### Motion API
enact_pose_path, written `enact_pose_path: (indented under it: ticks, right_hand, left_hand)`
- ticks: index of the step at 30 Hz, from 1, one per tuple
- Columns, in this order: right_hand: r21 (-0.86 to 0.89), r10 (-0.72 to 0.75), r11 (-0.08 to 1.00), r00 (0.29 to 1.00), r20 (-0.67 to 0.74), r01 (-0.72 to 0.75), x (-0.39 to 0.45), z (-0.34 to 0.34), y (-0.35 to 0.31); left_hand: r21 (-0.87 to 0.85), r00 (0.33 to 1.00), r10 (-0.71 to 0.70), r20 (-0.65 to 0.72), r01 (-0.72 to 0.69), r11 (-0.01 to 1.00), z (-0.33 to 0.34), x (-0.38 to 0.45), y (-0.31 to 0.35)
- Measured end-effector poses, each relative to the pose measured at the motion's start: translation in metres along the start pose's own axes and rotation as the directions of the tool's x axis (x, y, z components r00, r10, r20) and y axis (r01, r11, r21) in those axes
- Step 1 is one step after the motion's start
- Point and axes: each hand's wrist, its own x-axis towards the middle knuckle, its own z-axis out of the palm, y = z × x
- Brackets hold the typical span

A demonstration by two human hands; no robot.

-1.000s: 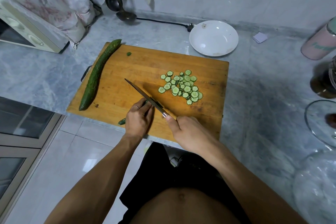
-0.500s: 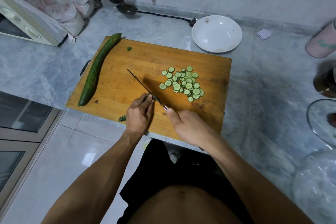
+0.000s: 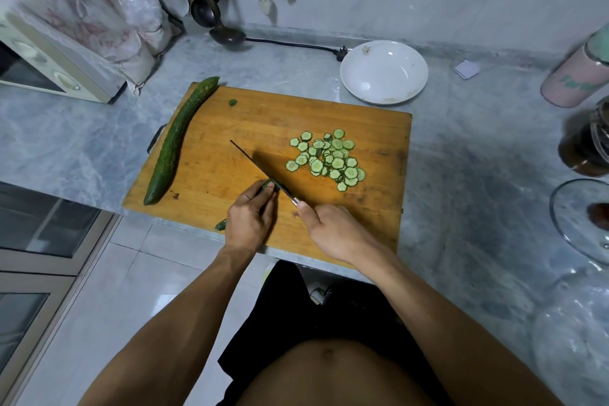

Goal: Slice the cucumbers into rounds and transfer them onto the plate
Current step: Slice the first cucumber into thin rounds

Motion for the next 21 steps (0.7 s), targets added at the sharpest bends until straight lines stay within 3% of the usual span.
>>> enact_pose_path:
  ticks: [11, 21]
  right_hand:
    - [-0.072, -0.071, 0.995, 0.997, -0.020, 0.070, -0.022, -0.006, -0.005]
    - [-0.003, -0.066, 0.998, 0.998, 0.013, 0.066, -0.011, -0.013, -0.004]
  left_hand:
    - [-0.023, 0.999, 0.006, 0.053, -0.004, 1.000, 0.001, 0.001, -0.004]
    - [-0.008, 1.000, 0.004, 0.008, -0.004, 1.000, 0.004, 0.000, -0.004]
